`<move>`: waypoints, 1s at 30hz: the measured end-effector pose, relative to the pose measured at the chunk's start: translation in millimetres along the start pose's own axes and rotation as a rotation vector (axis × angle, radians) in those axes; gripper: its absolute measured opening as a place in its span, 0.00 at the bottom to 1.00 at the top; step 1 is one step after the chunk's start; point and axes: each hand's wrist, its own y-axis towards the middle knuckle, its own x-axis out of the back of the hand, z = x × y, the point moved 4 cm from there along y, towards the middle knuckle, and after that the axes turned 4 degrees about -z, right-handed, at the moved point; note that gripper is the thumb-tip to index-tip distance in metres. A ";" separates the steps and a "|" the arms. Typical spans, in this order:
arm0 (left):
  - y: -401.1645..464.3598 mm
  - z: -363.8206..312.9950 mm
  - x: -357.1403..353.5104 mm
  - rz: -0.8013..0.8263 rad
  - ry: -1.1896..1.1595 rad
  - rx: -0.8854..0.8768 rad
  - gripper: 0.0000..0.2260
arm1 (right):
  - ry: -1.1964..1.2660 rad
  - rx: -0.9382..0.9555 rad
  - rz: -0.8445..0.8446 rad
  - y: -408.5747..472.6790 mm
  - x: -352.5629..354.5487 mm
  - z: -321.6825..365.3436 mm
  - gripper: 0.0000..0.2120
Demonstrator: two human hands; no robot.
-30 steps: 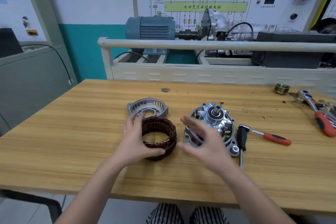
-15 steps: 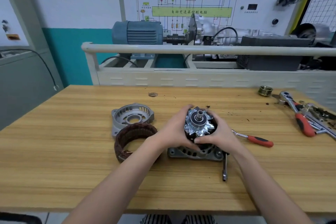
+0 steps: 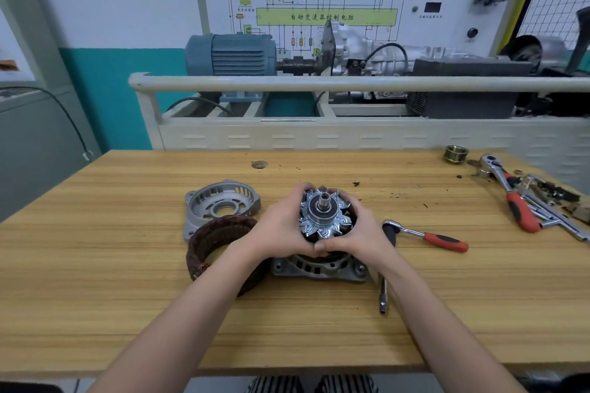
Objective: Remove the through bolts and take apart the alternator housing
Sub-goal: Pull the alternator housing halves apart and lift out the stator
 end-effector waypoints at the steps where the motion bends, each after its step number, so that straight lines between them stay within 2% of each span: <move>1: -0.8 0.0 0.3 -0.003 -0.004 0.000 0.45 | 0.006 0.003 -0.001 0.3 -0.6 -0.6 0.47; 6: -4.4 2.0 -0.6 -0.005 -0.046 0.011 0.47 | 0.038 0.028 0.030 1.4 -2.1 -2.1 0.48; 11: -5.9 10.2 -1.5 0.004 -0.155 0.083 0.50 | 0.065 0.052 0.166 0.4 7.4 -5.6 0.48; 14: -4.6 12.3 -0.5 -0.036 -0.157 0.098 0.48 | 0.003 0.103 0.180 3.7 13.0 -5.3 0.46; 20: -1.6 12.2 4.3 -0.084 -0.139 0.076 0.45 | -0.019 0.146 0.075 7.8 12.3 -11.1 0.46; 25: -3.6 10.4 4.8 -0.108 -0.162 0.051 0.43 | -0.008 0.167 -0.006 4.2 11.6 -15.6 0.41; 27: -4.1 10.1 5.2 -0.109 -0.154 0.059 0.44 | 0.016 0.155 -0.009 5.0 11.7 -16.9 0.42; 30: -4.3 10.9 5.1 -0.108 -0.123 0.080 0.46 | 0.017 0.131 0.014 6.0 12.0 -18.0 0.49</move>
